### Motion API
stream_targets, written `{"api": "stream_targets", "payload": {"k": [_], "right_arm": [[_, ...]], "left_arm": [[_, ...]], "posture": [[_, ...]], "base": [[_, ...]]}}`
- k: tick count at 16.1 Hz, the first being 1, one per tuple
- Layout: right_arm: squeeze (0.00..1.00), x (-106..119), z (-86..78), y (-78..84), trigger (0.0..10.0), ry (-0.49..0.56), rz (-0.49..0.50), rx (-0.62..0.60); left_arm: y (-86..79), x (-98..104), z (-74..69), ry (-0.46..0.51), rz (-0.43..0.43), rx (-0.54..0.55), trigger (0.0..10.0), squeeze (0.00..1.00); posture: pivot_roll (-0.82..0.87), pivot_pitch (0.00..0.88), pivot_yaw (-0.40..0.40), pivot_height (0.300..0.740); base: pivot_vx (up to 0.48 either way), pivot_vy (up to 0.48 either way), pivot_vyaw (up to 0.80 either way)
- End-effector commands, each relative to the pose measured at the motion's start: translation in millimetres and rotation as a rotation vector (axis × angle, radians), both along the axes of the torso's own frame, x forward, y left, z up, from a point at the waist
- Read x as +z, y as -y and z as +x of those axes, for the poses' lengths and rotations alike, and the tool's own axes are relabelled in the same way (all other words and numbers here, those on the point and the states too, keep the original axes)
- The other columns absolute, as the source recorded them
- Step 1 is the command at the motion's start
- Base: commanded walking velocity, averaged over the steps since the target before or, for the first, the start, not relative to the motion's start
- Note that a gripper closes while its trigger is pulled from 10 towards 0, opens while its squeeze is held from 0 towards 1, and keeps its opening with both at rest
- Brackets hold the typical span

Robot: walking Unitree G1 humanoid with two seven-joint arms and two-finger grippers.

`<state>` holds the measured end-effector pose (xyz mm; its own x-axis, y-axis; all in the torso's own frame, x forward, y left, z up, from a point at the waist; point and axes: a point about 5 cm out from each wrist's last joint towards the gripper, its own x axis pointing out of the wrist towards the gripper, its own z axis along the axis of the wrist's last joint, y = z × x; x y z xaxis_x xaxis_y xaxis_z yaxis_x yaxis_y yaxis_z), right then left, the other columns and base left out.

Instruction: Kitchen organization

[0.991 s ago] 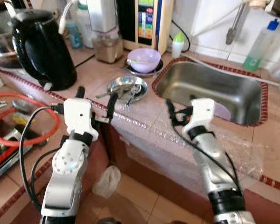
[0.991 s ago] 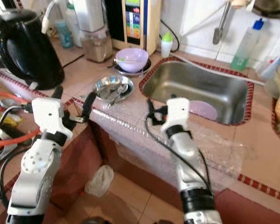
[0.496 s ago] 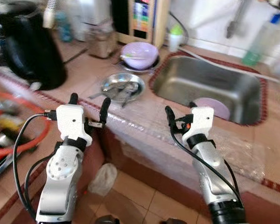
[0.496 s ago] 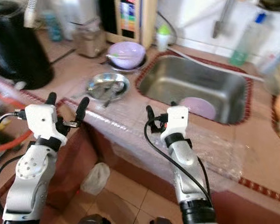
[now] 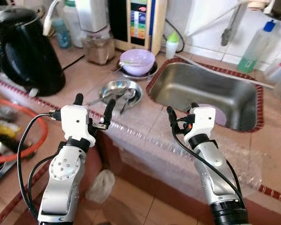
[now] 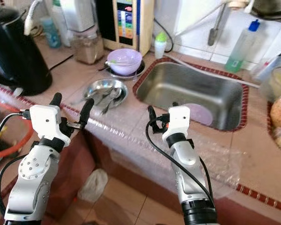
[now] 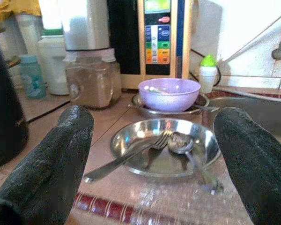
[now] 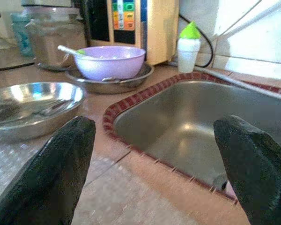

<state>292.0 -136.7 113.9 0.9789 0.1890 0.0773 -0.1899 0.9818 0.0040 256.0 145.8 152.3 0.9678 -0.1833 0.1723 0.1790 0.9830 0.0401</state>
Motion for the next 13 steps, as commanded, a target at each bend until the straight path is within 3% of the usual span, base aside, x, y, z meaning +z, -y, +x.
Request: {"api": "stream_targets", "payload": {"k": [1, 10, 13], "right_arm": [[0.0, 5.0, 0.8, 0.0, 10.0, 0.015, -0.004, 0.002], [0.0, 2.0, -0.4, -0.1, 10.0, 0.004, -0.004, -0.001], [0.0, 0.8, -1.3, -0.6, 10.0, -0.002, -0.004, 0.002]], "left_arm": [[0.8, 1.7, -0.4, 0.007, 0.0, -0.014, 10.0, 0.0], [0.5, 1.3, -1.7, -0.002, 0.007, -0.015, 10.0, 0.0], [-4.0, 2.1, -5.7, 0.014, 0.013, 0.02, 10.0, 0.0]], "posture": [[0.02, 0.0, 0.026, 0.74], [0.02, 0.0, 0.033, 0.74], [0.02, 0.0, 0.031, 0.74]], "base": [[0.311, 0.0, 0.0], [0.308, 0.0, 0.0], [0.0, 0.0, 0.0]]}}
